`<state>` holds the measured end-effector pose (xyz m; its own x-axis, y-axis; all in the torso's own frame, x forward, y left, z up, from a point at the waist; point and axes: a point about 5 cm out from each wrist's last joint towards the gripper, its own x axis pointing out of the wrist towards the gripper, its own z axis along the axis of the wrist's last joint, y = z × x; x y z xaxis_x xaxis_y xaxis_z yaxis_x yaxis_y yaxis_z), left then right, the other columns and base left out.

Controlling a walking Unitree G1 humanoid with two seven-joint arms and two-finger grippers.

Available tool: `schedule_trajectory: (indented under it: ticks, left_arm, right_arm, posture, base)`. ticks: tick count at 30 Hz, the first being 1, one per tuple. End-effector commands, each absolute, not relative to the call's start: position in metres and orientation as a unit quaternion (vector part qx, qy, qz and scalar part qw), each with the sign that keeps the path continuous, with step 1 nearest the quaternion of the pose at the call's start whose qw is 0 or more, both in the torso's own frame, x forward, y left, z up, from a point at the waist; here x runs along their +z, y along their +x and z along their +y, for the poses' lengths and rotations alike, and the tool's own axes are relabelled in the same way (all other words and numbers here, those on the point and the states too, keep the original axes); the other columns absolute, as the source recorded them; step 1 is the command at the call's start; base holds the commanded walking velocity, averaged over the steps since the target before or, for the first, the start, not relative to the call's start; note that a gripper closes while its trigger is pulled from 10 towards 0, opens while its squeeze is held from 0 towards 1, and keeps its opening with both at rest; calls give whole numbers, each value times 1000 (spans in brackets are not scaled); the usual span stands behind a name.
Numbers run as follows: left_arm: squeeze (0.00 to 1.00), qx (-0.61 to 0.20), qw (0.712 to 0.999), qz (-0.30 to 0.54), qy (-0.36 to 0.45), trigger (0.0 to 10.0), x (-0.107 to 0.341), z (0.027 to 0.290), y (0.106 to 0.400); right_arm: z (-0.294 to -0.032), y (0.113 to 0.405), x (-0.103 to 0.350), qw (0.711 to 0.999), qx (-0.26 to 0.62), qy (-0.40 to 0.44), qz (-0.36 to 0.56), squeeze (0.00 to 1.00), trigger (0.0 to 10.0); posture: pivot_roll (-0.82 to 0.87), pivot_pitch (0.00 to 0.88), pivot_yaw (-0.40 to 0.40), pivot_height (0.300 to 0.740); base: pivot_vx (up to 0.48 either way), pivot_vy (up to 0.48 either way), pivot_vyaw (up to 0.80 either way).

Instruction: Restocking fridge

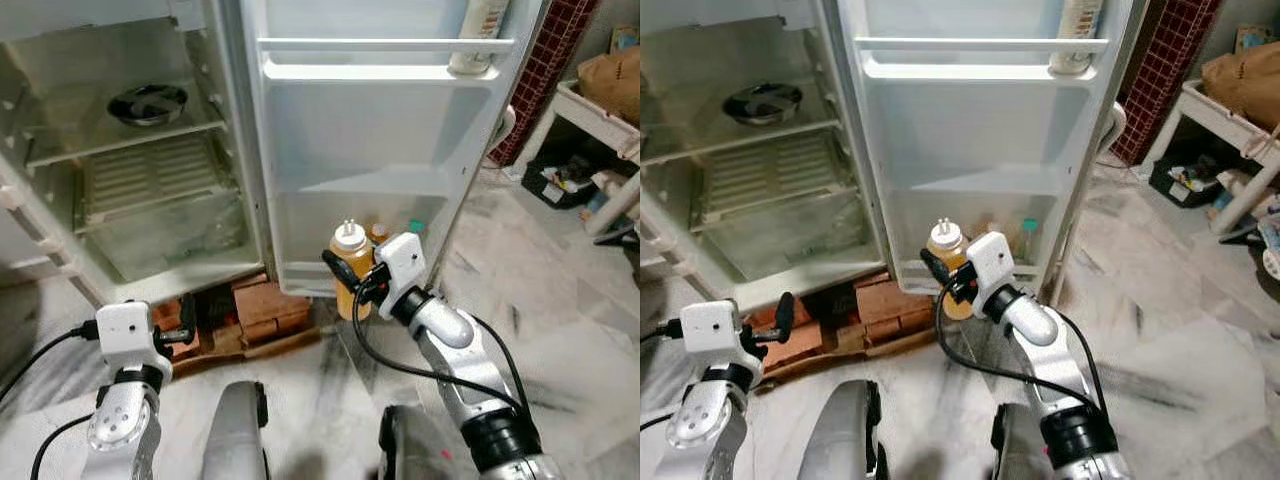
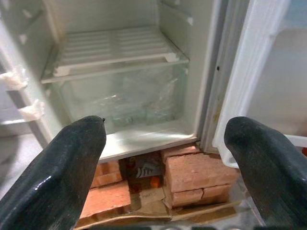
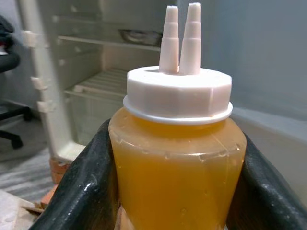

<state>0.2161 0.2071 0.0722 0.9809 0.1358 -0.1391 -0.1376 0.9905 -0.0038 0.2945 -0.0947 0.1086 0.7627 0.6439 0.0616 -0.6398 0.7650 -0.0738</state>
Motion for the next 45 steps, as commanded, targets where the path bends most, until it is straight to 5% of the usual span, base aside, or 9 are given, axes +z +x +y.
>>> schedule_trajectory:
  ticks: [1, 28, 41, 45]
  left_arm:
    - [0, 70, 995, 71, -6, 10000, 71, 209, 214]
    - [0, 56, 996, 71, -1, 10000, 70, 204, 217]
    - [0, 67, 995, 78, -1, 10000, 68, 207, 217]
    - [0, 67, 995, 81, 1, 10000, 68, 207, 217]
  right_arm:
    - [-91, 297, 114, 935, 350, -22, -55, 0, 10000]
    - [-86, 294, 116, 922, 380, -25, -71, 0, 10000]
    - [-86, 294, 114, 922, 380, -28, -70, 0, 10000]
    - [-86, 293, 113, 921, 382, -28, -69, 0, 10000]
  posture:
    - [36, 56, -3, 631]
    - [37, 49, -2, 631]
    - [39, 62, -3, 631]
    - [39, 63, -3, 596]
  base:
    - [0, 0, 0]
    - [333, 0, 30]
    - [0, 0, 0]
    - [0, 0, 0]
